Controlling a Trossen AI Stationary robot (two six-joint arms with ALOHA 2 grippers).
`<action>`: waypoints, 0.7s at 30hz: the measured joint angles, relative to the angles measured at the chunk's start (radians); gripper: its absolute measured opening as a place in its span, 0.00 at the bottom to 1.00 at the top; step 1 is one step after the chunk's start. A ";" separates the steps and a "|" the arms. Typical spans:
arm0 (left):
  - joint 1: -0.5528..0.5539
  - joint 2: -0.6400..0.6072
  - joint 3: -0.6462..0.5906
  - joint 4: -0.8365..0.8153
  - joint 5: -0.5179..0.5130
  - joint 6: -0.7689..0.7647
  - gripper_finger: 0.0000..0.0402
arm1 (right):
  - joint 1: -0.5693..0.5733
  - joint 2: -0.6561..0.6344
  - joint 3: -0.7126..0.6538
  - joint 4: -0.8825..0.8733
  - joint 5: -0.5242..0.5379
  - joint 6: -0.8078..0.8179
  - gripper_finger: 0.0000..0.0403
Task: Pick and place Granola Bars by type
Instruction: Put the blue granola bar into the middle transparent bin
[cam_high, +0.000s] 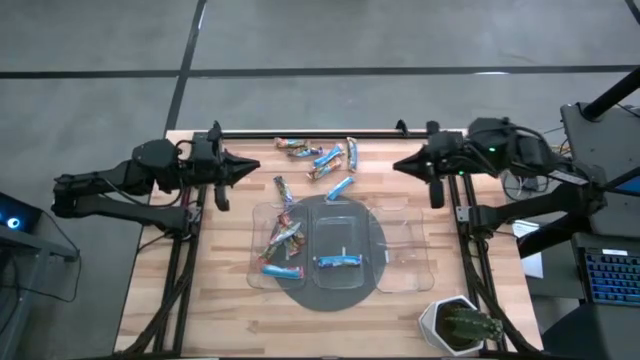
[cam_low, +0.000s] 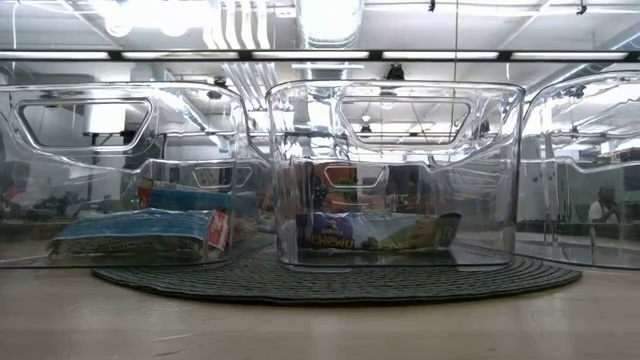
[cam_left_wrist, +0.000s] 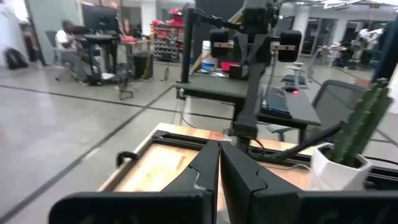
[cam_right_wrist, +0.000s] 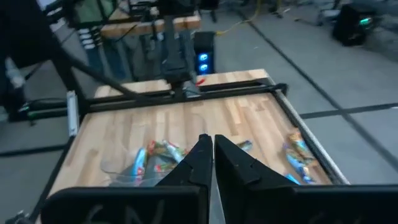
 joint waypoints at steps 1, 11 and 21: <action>0.004 0.000 0.006 -0.001 -0.011 0.011 0.00 | 0.000 -0.022 -0.013 0.000 0.013 0.006 0.02; 0.119 0.057 0.215 -0.345 -0.052 -0.067 0.00 | 0.000 -0.141 -0.067 -0.002 0.070 0.038 0.02; 0.171 0.282 0.598 -0.767 0.028 -0.027 0.16 | 0.000 -0.143 -0.067 -0.003 0.070 0.025 0.02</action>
